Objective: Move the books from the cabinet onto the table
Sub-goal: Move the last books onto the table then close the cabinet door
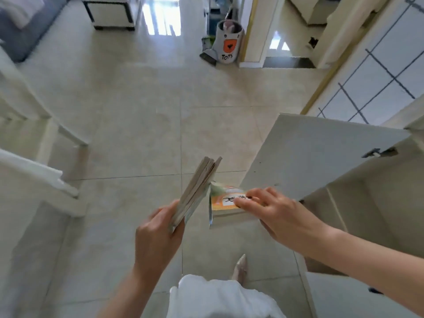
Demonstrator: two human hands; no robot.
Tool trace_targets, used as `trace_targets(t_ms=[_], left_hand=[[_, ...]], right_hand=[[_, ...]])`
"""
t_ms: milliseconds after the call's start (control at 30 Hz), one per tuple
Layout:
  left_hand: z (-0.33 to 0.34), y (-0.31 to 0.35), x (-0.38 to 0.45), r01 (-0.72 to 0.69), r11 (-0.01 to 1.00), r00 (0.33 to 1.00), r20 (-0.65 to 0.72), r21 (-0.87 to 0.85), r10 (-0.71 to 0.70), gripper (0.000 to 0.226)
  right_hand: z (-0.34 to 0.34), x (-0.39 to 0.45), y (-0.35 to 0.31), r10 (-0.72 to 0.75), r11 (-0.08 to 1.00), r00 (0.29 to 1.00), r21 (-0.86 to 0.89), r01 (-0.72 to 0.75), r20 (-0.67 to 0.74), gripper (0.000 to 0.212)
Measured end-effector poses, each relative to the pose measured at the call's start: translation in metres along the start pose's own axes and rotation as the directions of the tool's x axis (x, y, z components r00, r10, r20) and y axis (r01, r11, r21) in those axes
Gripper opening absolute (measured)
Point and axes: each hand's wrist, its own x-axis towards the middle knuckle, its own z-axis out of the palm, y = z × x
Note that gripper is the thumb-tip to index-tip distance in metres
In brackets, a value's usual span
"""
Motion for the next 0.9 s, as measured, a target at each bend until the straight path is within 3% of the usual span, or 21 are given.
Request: trace_targets(t_ms=[133,233,467,667,900], left_hand=[[-0.063,-0.051,-0.039,0.042,0.976,0.997,-0.069,0.215,-0.028,0.042],[-0.099,-0.079,-0.062,0.077,0.955,0.989,-0.142,0.286,-0.038,0.04],[-0.17,-0.136,-0.106,0.154,0.889,0.977,-0.201,0.432,-0.072,0.041],[-0.215,-0.172,-0.113,0.285,0.811,0.954,-0.232,0.512,-0.188,0.043],[-0.257,-0.225,-0.083,0.484,0.628,0.873,-0.383,0.609,-0.302,0.037]], right_hand=[[0.003,0.07,-0.06,-0.22,0.975,0.975,0.002,0.22,0.026,0.075],[0.006,0.111,-0.095,-0.357,0.934,0.933,0.03,0.356,0.046,0.07],[0.018,0.211,-0.185,-0.655,0.755,0.75,0.066,0.652,0.09,0.067],[0.022,0.289,-0.24,-0.784,0.62,0.608,0.093,0.779,0.129,0.068],[0.01,0.407,-0.304,-0.905,0.418,0.399,0.142,0.897,0.146,0.071]])
